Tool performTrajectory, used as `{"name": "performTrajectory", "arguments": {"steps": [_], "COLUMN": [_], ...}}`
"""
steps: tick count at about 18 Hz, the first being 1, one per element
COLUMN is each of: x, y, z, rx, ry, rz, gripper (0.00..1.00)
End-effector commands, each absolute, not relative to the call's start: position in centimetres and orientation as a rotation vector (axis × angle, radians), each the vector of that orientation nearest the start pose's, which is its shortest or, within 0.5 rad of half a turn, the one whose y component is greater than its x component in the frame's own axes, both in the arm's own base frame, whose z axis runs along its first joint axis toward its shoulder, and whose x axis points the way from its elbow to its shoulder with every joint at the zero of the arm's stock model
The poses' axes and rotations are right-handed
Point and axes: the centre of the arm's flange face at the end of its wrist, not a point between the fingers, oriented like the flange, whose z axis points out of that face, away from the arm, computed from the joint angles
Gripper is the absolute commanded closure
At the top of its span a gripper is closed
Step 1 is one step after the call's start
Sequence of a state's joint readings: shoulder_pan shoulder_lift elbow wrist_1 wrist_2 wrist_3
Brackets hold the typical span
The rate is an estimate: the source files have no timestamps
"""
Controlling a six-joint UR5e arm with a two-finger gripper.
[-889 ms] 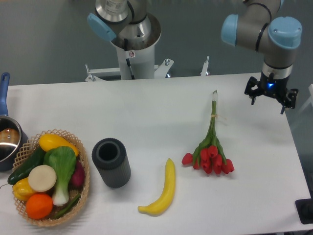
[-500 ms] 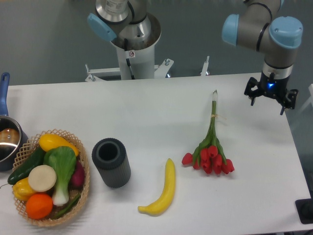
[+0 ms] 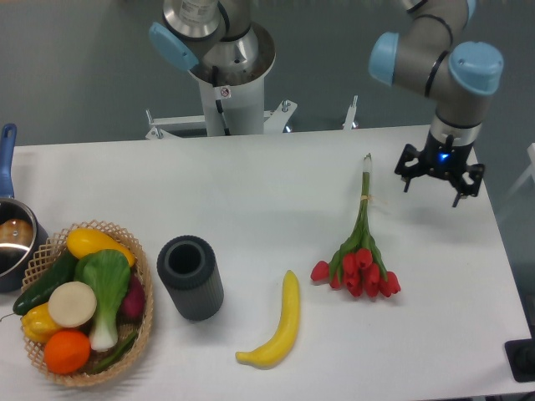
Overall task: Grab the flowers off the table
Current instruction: 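Move the gripper toward the stem end of the red tulip bunch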
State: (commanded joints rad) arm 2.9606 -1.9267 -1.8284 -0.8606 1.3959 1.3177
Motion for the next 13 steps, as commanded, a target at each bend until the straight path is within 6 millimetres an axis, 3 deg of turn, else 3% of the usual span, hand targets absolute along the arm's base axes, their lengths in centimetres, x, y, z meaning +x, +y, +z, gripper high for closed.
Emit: {"name": "performTrajectory", "arguments": {"steps": [2, 3, 9, 13], "x": [-53.2, -52.3, -50.9, -50.1], "y": [25.9, 26.3, 29.4, 29.9], "z": [23.9, 22.4, 20.7, 20.2], "rx": [-2.938, -2.943, -2.916, -2.903], "ry": [-0.084, -0.094, -0.123, -0.128], "rz": [0.043, -0.009, -0.099, -0.187], "gripper": [0.0, 0.0, 0.0, 0.0]}}
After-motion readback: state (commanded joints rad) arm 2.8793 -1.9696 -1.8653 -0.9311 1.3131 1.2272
